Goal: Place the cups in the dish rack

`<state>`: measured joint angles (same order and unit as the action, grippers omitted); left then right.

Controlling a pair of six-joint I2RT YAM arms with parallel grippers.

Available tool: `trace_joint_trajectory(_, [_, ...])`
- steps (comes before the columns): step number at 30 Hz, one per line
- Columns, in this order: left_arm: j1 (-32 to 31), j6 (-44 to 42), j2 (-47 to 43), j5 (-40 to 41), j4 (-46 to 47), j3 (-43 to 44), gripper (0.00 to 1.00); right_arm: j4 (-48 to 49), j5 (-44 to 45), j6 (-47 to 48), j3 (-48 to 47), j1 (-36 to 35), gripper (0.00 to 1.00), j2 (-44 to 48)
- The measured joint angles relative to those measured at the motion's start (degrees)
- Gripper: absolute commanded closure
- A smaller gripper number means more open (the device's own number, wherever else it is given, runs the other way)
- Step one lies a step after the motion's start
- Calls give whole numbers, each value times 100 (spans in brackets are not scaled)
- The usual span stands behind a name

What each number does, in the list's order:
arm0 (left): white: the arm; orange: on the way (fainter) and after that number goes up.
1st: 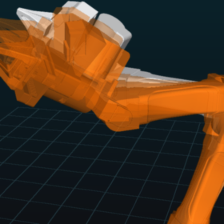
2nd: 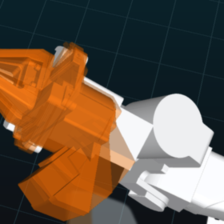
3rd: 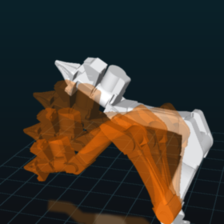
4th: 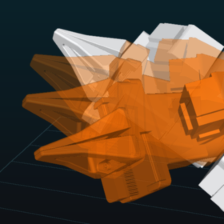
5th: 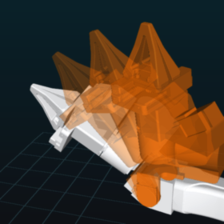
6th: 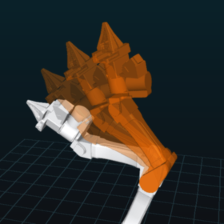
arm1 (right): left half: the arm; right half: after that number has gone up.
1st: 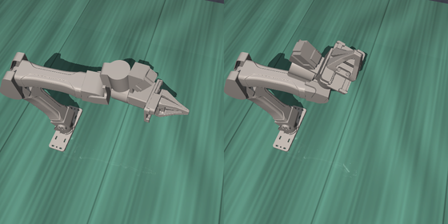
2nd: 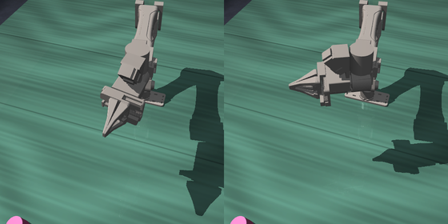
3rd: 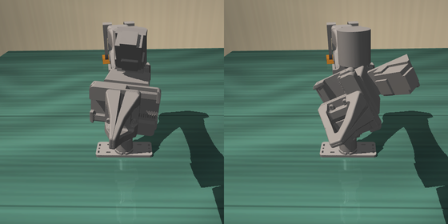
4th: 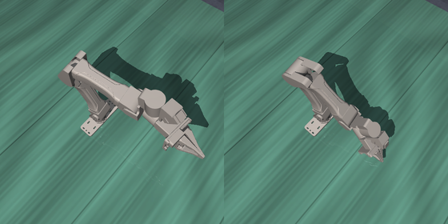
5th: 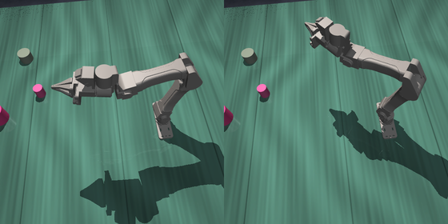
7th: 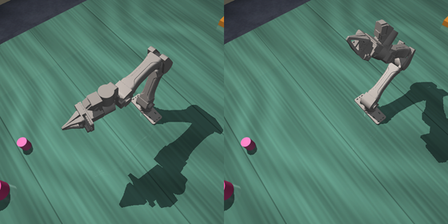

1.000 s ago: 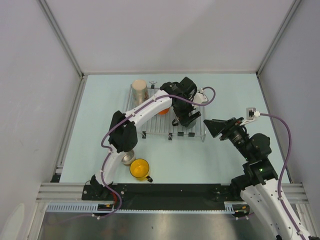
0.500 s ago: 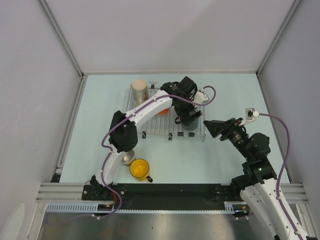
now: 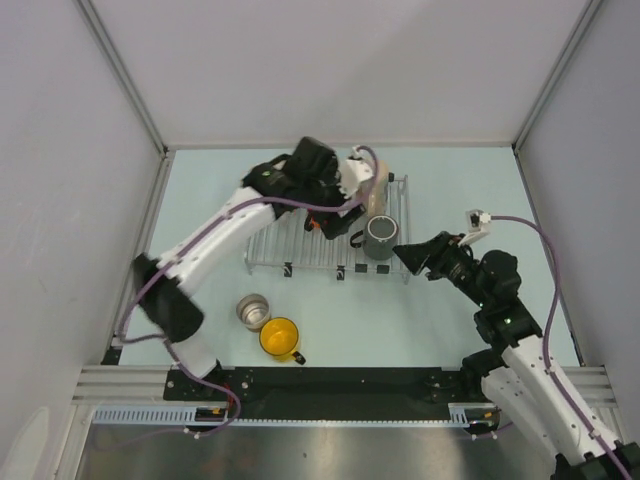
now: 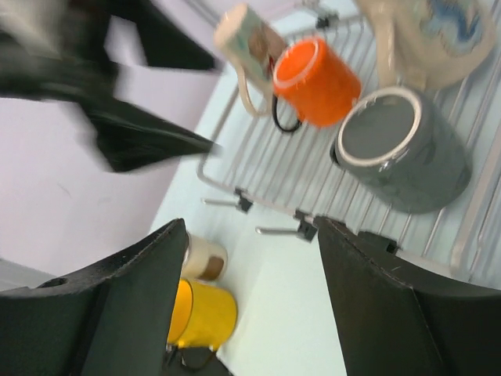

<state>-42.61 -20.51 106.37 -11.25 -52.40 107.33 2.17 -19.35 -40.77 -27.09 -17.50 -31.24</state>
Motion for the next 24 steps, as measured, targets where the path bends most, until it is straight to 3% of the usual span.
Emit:
trace_joint_trajectory(3, [208, 52, -1609, 157, 293, -1073, 0, -44, 140, 188, -66, -501, 26, -444])
trace_joint_trajectory(6, [313, 101, -3421, 212, 750, -2441, 0, -190, 730, 542, -254, -1707, 26, -872])
trace_joint_trajectory(10, [448, 83, -4909, 203, 1054, -3790, 0, -291, 1473, 1051, -953, -3257, 28, -1864])
trace_joint_trajectory(15, [920, 46, -5471, 192, 1132, -4951, 0, -584, 2323, 1742, -2332, -4662, 32, -3751])
trace_joint_trajectory(24, [1965, 57, -5893, 2, 1386, -5731, 0, -1502, 3038, 2247, -3713, -6249, 33, -5285])
